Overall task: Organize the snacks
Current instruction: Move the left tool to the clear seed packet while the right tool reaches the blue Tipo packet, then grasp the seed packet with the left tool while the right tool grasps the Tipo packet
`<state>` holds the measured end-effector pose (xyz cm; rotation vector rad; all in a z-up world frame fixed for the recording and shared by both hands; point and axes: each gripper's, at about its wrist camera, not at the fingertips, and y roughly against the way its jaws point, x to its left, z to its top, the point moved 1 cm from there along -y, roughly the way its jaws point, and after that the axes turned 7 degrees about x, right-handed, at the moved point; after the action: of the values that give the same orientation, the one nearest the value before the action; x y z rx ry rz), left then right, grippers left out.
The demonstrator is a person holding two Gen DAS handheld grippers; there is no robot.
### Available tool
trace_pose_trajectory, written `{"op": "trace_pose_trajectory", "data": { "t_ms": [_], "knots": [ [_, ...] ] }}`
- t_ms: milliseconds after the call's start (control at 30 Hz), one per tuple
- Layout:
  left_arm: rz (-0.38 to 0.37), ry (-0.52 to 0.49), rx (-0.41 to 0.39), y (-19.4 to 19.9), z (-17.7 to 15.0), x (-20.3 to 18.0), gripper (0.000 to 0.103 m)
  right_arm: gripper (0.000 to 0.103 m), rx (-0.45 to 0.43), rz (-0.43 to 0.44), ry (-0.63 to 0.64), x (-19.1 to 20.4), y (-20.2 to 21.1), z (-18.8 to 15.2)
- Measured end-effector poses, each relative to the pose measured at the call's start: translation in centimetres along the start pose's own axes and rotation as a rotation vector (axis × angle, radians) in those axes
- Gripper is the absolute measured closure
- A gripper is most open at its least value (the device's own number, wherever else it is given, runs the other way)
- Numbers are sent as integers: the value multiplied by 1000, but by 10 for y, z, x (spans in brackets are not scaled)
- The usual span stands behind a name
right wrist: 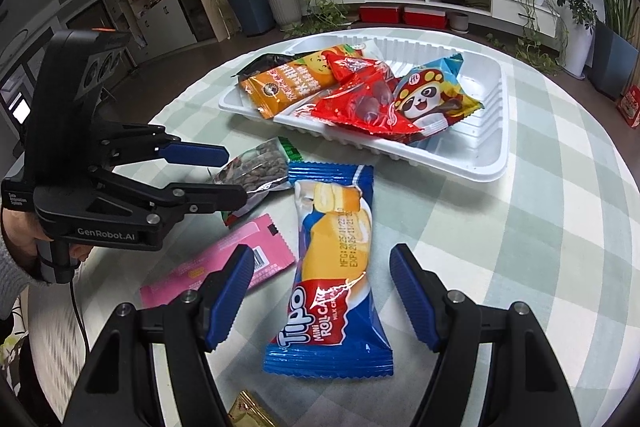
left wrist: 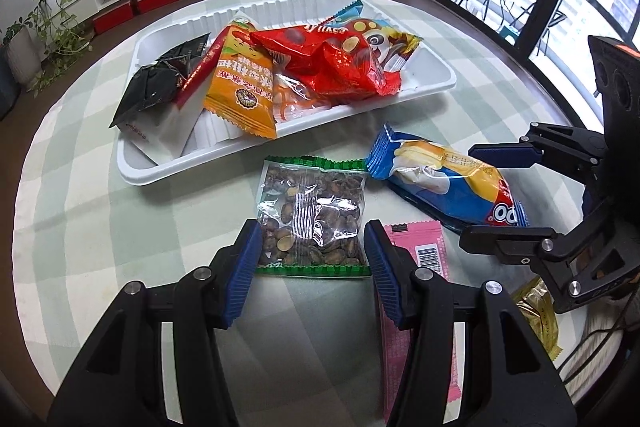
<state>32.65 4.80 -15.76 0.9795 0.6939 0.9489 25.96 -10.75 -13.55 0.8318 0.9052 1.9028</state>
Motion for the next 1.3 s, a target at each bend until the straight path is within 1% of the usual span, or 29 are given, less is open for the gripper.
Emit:
{"op": "trace_pose_trajectory", "data": {
  "t_ms": [233, 333, 533, 600, 800, 867, 1033, 1100, 1167, 1200, 1267, 1300],
  "knots": [
    [13, -9, 8, -7, 3, 1, 52, 30, 14, -8, 3, 1, -6, 1],
    [23, -17, 10, -9, 5, 1, 49, 30, 19, -9, 3, 2, -10, 2],
    [23, -18, 11, -13, 7, 2, 47, 30, 35, -16, 9, 4, -17, 2],
    [24, -17, 11, -14, 8, 3, 44, 30, 37, -20, 14, 5, -19, 1],
    [32, -26, 13, -20, 11, 4, 42, 32, 40, -42, 33, 9, -22, 1],
    [39, -36, 11, -21, 12, 3, 42, 34, 40, -50, 39, 10, -22, 1],
    [48, -54, 3, -24, 14, 1, 40, 44, 38, -70, 43, 10, -21, 0],
    [46, -48, -6, -25, 15, 2, 41, 47, 38, -78, 45, 9, -21, 0],
    [47, -54, -9, -25, 14, 1, 41, 50, 36, -78, 43, 8, -20, -1],
    [42, -50, -10, -25, 15, 2, 41, 54, 34, -72, 39, 7, -19, -1],
    [41, -52, -12, -25, 14, 2, 41, 56, 34, -68, 40, 6, -18, -1],
    [41, -50, -16, -25, 14, 3, 43, 57, 34, -69, 41, 6, -18, -1]
  ]
}}
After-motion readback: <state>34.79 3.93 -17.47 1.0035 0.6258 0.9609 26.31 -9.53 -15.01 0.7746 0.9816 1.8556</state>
